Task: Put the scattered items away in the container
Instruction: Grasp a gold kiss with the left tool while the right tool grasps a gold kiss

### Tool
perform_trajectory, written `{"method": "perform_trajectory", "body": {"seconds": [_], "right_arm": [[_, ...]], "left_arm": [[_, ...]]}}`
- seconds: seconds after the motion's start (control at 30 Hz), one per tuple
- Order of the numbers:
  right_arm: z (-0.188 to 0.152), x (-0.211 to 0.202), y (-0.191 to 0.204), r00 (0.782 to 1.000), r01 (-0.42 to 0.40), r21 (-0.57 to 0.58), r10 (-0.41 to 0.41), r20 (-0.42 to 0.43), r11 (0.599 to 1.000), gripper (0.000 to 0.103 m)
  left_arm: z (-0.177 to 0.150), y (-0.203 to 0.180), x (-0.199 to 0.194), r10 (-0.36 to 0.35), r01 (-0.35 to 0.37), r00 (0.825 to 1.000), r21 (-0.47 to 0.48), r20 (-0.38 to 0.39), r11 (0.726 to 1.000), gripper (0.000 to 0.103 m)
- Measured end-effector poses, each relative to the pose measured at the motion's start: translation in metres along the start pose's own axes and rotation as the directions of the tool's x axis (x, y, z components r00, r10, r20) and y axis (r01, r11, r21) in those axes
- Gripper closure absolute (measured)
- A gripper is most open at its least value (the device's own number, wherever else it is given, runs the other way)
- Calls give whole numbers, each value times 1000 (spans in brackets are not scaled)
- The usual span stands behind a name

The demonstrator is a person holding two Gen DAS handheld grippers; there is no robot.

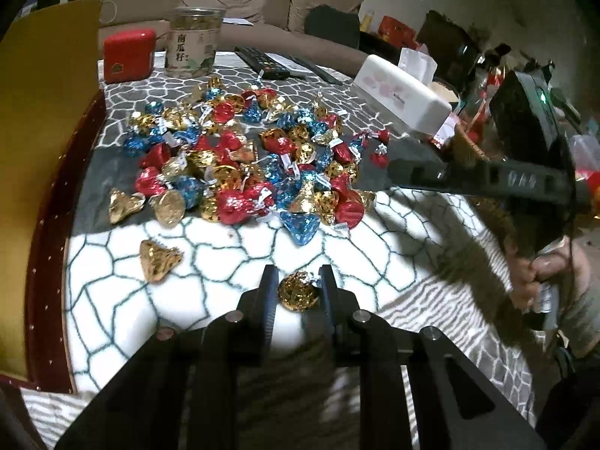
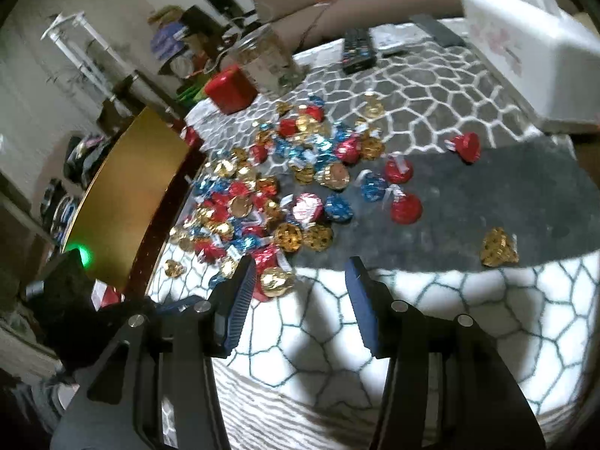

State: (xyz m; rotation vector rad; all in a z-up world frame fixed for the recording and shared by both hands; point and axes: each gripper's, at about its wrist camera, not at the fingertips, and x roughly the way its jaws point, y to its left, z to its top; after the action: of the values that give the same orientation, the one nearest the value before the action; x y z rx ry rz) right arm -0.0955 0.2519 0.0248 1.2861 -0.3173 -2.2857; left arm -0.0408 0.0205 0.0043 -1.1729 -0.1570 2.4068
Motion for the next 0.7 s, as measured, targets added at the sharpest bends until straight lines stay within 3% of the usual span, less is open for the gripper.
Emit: {"method": "perform_trajectory", "body": {"seconds": [0.13, 0.37, 0.57, 0.7], "right_arm": [[-6, 10, 21, 997, 72, -143, -76, -25, 987, 55], [-3, 29, 11, 998, 47, 10, -47, -33, 999, 55], [-2, 31, 32, 989, 134, -68, -137, -49, 989, 55], [-4, 37, 47, 988, 139, -110, -146, -59, 984, 55]], "left_arm": [[0, -3, -8, -1, 1, 1000, 16, 4, 1000, 81], [0, -6, -6, -2, 2, 1000, 23, -1, 1000, 81], [-1, -9, -6, 15, -15, 1000, 43, -2, 999, 81], [-1, -9, -6, 15, -15, 1000, 46, -9, 999, 81]]}}
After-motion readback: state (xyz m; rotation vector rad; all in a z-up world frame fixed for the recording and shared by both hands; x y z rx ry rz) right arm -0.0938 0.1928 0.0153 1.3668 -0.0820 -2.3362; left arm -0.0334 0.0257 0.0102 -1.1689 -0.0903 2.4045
